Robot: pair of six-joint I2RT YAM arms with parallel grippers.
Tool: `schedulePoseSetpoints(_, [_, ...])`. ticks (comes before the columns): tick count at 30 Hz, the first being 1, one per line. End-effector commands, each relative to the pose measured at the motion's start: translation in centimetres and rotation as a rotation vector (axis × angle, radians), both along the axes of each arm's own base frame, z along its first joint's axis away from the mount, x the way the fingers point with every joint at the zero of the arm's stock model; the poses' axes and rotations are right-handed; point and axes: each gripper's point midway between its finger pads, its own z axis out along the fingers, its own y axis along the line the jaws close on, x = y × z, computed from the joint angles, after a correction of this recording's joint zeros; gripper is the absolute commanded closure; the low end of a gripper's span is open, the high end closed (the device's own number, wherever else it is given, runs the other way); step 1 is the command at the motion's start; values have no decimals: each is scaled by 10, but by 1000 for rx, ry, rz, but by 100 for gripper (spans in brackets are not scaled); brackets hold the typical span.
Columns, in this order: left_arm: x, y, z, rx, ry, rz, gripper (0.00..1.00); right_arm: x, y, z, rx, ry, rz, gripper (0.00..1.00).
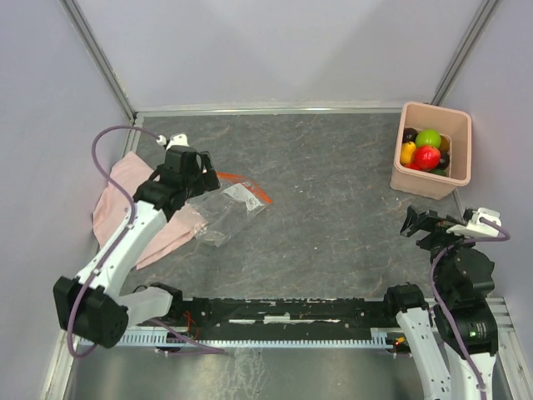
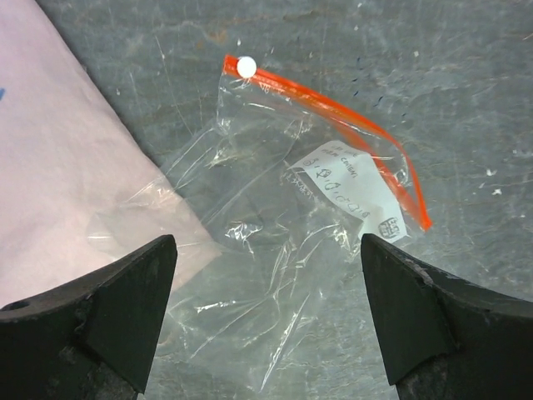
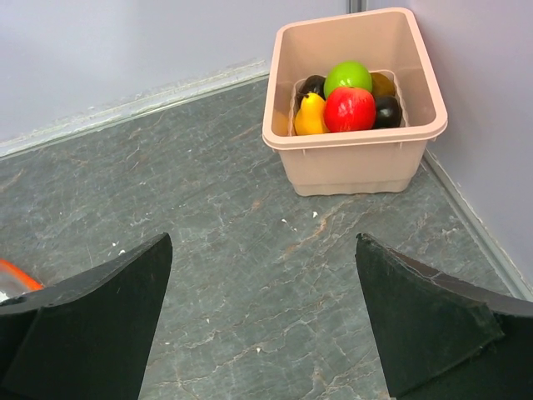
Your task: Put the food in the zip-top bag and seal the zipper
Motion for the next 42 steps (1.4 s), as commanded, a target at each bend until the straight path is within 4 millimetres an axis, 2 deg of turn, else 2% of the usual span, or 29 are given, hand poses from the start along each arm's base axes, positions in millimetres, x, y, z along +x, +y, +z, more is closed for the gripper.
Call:
schedulePoseSetpoints(1, [31,-11,5,-42,-21,61,4,2,4,13,21,-61,20,1])
schedulePoseSetpoints(7, [65,-28,-19,30,16,103,4,0,7,14,18,-68,41,1])
schedulePoseSetpoints(14, [95,-54,-63,95,91,90,3,1,11,14,18,-68,62,1])
schedulePoseSetpoints(22, [112,-80,-107,105,191,-27,2,3,21,12,-5,-41,123,1])
schedulePoseSetpoints(25, [110,-91,-124,92,240,-85,3,4,25,12,-5,-36,148,1])
schedulePoseSetpoints(29, [99,-118,-139,89,276,-217,7,5,34,13,3,-26,195,1])
schedulePoseSetpoints(36, [61,-179,-151,28,304,-522,8,20,60,-7,41,95,312,1])
schedulePoseSetpoints(39, [41,-195,-152,36,313,-623,10,27,72,-15,53,136,370,1])
schedulePoseSetpoints(42, [26,-202,-145,63,295,-690,10,34,85,-26,71,191,432,1])
